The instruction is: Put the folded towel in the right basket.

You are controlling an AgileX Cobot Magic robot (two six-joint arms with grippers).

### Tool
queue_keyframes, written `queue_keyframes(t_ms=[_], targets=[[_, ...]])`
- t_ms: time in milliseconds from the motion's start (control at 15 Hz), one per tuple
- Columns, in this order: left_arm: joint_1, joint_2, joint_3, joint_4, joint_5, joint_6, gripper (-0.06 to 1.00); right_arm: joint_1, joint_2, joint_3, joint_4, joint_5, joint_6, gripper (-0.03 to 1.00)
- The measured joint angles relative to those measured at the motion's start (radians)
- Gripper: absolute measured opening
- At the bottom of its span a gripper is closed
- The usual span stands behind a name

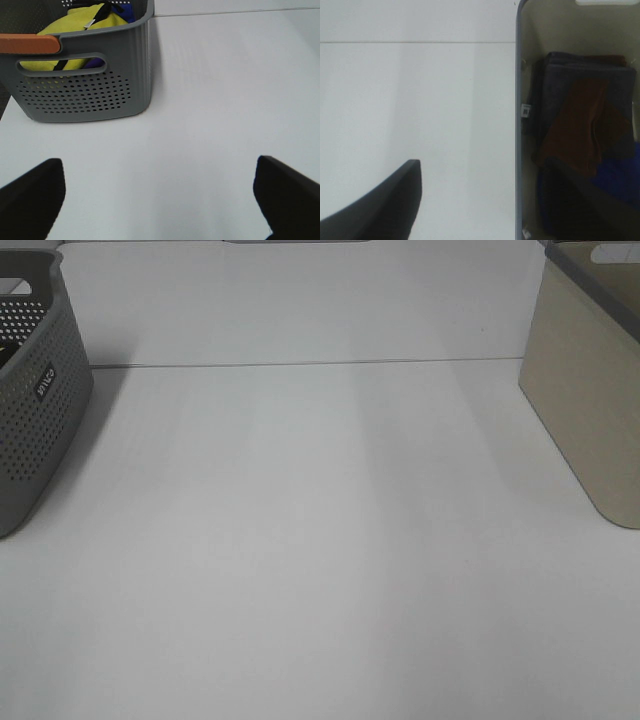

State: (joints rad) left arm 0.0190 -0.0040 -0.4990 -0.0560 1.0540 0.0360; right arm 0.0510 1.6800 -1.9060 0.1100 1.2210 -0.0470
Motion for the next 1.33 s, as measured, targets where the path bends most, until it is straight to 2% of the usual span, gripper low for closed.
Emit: queue_keyframes(t_ms=[133, 267, 400, 467, 667, 1067, 1333], targets=[[0.000, 0.000, 0.000, 0.000, 0.000, 0.000, 0.97, 0.000, -0.102, 0.128, 0.000, -0.002, 0.006, 0.65], [0.000, 0.000, 0.000, 0.000, 0.000, 0.000, 0.97, 0.000, -0.228, 0.326, 0.000, -0.002, 0.010, 0.65], [0.000, 0.000, 0.000, 0.000, 0.000, 0.000, 0.97, 0.000, -0.357, 0.556, -0.001, -0.002, 0.014, 0.65], [0.000, 0.000, 0.000, 0.000, 0.000, 0.000, 0.97, 0.000, -0.478, 0.757, -0.004, -0.003, 0.016, 0.65], [0.000, 0.000, 0.000, 0.000, 0.000, 0.000, 0.97, 0.000, -0.680, 1.044, -0.004, -0.004, 0.030, 0.65], [0.000, 0.000, 0.000, 0.000, 0.000, 0.000, 0.97, 0.000, -1.127, 1.339, -0.051, -0.001, 0.030, 0.65], [0.000, 0.000, 0.000, 0.000, 0.000, 0.000, 0.97, 0.000, -1.472, 1.373, -0.095, -0.113, 0.030, 0.65]])
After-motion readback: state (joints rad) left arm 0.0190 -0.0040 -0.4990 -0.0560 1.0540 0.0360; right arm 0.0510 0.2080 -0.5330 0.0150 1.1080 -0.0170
